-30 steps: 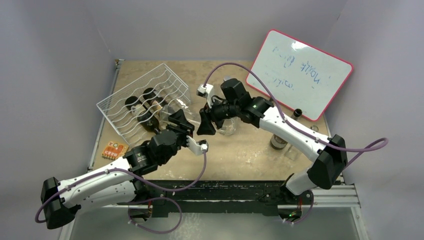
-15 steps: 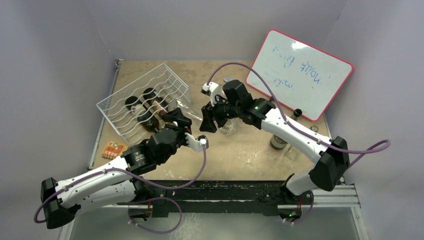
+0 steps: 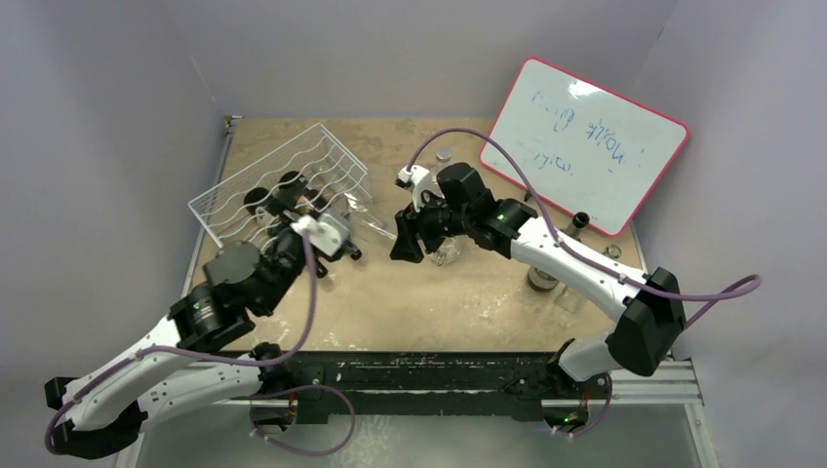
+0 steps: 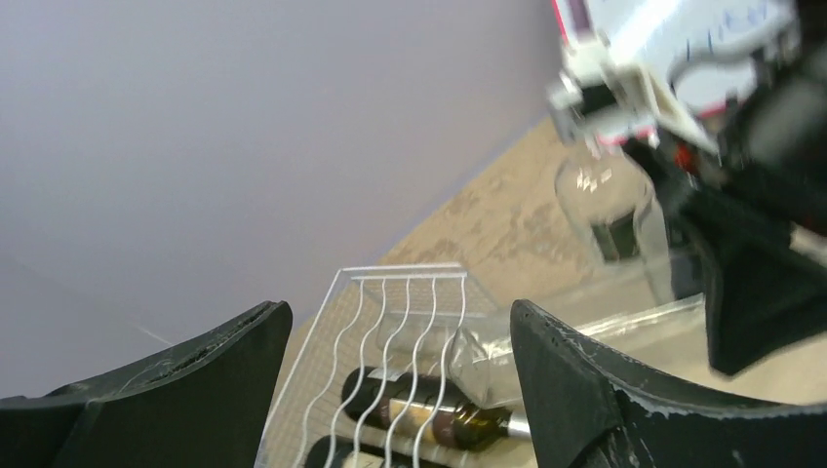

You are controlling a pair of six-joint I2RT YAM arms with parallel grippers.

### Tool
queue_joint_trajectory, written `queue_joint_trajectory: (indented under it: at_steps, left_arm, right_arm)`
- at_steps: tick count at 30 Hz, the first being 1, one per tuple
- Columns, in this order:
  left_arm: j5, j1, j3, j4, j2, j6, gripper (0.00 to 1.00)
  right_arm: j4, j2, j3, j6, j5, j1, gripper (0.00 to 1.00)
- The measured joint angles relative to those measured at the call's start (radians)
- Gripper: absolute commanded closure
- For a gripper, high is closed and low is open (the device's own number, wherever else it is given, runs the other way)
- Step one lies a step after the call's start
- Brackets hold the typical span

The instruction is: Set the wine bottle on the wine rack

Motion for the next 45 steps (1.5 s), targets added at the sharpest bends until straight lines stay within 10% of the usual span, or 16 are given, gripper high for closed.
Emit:
queue_joint_trajectory:
  at_steps: [14,45]
  left_arm:
    - [-0.009,0.000,0.397,0.042,0.024,-0.423,0.15]
    - [-0.197,-0.001,0.447,-0.032,0.168,-0.449,0.14]
  right_arm:
    - [0.104,0.153,0.009,0.087,0.051,0.177,1.00]
    - [0.255,0.705,0.435,0.193,0.296,0.367,1.00]
